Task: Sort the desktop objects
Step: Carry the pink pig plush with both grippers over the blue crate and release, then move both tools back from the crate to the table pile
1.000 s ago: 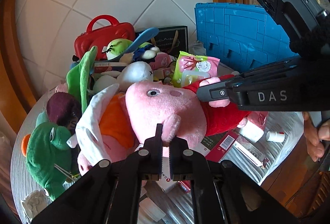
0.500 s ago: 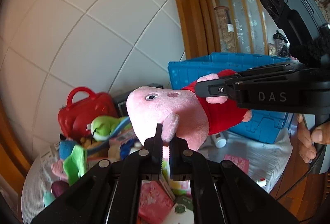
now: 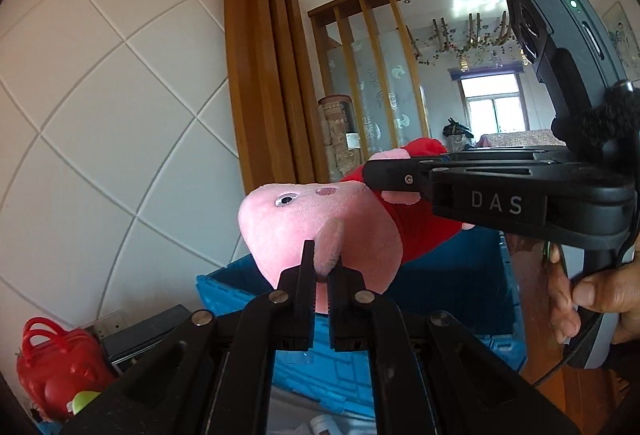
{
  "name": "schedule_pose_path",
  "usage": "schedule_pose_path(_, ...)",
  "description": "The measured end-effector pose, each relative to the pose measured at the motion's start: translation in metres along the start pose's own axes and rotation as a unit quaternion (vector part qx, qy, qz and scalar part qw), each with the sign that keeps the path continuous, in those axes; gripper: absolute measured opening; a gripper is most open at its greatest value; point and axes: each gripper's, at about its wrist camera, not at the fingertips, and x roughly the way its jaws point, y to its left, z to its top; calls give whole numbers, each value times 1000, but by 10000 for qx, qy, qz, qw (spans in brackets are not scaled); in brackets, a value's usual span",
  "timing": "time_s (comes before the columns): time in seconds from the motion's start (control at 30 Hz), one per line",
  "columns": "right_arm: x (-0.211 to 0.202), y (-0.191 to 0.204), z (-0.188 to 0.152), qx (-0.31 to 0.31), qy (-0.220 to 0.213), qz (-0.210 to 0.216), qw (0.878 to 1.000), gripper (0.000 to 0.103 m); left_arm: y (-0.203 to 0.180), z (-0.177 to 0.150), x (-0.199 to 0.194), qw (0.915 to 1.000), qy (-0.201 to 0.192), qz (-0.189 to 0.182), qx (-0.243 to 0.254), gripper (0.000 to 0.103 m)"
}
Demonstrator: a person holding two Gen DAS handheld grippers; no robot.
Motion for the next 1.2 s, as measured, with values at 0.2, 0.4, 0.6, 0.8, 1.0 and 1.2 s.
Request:
schedule_pose_path(0.2, 18, -86, 1, 215, 138, -409, 9988, 8, -41, 21, 79, 9992, 154, -364, -42, 4)
schedule_pose_path(0.4, 45, -154, -4, 605, 471, -643, 9950, 9, -69, 30, 145, 9986, 362, -379, -88, 9)
schedule_pose_path(0.6, 51, -204, -2, 1080, 469, -908, 9889, 69, -61, 39, 167, 9978, 428, 253, -438, 90)
schedule_pose_path(0.8, 27, -195, 9, 871, 121, -912, 9919, 95, -58, 36, 161, 9958, 445, 675, -420, 92)
schedule_pose_path(1.0, 14, -183, 2, 964, 2, -723, 9927, 97, -55, 21, 140, 9929, 561, 980, -361, 92)
schedule_pose_path(1.2, -1, -166, -9, 981, -66, -418, 9943, 102, -51, 7, 103, 9882, 553, 1365, -430, 92)
